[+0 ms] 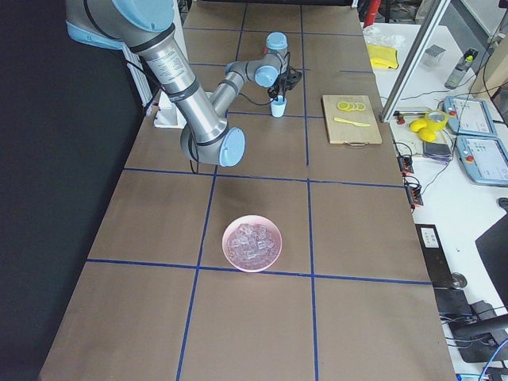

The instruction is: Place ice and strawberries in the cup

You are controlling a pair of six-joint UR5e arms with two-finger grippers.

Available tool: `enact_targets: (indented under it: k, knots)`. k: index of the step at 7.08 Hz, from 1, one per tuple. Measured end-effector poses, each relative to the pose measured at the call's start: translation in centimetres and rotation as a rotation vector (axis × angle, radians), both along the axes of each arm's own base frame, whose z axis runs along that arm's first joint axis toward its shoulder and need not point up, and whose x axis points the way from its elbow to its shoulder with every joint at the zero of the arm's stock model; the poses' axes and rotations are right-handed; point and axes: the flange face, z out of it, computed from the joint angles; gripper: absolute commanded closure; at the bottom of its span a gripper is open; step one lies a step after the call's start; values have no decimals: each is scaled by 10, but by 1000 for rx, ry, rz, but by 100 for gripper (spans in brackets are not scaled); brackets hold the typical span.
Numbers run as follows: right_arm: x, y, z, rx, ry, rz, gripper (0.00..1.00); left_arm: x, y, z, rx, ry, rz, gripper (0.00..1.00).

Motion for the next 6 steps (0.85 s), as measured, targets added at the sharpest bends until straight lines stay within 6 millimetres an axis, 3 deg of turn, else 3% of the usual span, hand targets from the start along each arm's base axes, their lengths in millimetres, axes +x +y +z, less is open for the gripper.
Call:
enact_targets:
  k: [1,2,3,4,6]
  knots:
    - [14,-10,1,-8,-7,5,19,0,0,0,0,0,0,0]
    - [53,-34,16,-37,-18,10,19,0,0,0,1,0,0,0]
    - [117,-59,47,-54,-28,6,19,0,0,0,0,-1,1,0]
    - [195,-66,91,-23,-24,-4,20,0,0,1,-2,-1,1,0]
    - [331,-35,197,75,64,-30,20,0,0,2,-3,-1,1,0]
